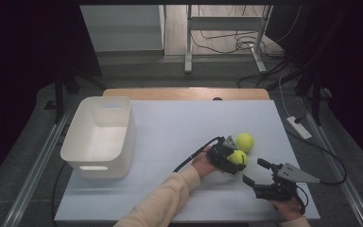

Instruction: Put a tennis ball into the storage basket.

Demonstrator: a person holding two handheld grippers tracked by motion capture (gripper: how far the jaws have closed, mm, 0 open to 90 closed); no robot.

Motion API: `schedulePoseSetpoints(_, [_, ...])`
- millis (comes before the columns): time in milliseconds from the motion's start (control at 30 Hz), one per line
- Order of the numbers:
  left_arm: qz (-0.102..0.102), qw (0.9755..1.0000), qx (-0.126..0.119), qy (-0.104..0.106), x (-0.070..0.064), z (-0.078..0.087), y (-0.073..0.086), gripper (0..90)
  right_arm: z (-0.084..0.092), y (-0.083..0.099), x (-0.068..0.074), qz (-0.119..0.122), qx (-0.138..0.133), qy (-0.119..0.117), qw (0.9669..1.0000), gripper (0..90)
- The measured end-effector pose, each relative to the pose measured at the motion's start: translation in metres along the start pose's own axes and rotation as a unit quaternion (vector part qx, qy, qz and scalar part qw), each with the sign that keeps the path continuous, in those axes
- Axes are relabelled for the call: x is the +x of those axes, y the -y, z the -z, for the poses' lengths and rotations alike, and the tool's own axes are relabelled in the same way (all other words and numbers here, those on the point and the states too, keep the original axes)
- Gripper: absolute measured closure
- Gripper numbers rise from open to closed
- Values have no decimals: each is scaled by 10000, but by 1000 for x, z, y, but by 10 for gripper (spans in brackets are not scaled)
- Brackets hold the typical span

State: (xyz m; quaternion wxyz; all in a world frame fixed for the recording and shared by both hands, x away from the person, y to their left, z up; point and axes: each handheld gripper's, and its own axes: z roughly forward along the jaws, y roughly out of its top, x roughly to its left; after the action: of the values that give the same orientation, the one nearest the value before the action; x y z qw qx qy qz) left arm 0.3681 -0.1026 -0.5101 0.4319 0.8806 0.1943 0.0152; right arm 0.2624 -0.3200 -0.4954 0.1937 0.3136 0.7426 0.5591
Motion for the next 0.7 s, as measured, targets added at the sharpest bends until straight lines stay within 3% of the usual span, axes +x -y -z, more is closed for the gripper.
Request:
schedulePoseSetpoints(500, [-51, 9998, -105, -129, 3, 23, 6, 274, 0, 0, 0, 2, 15, 6, 10000, 113])
schedulePoseSetpoints(700, [97, 9995, -195, -226, 4, 35, 10, 275, -1, 0, 1, 11, 31, 0, 10000, 113])
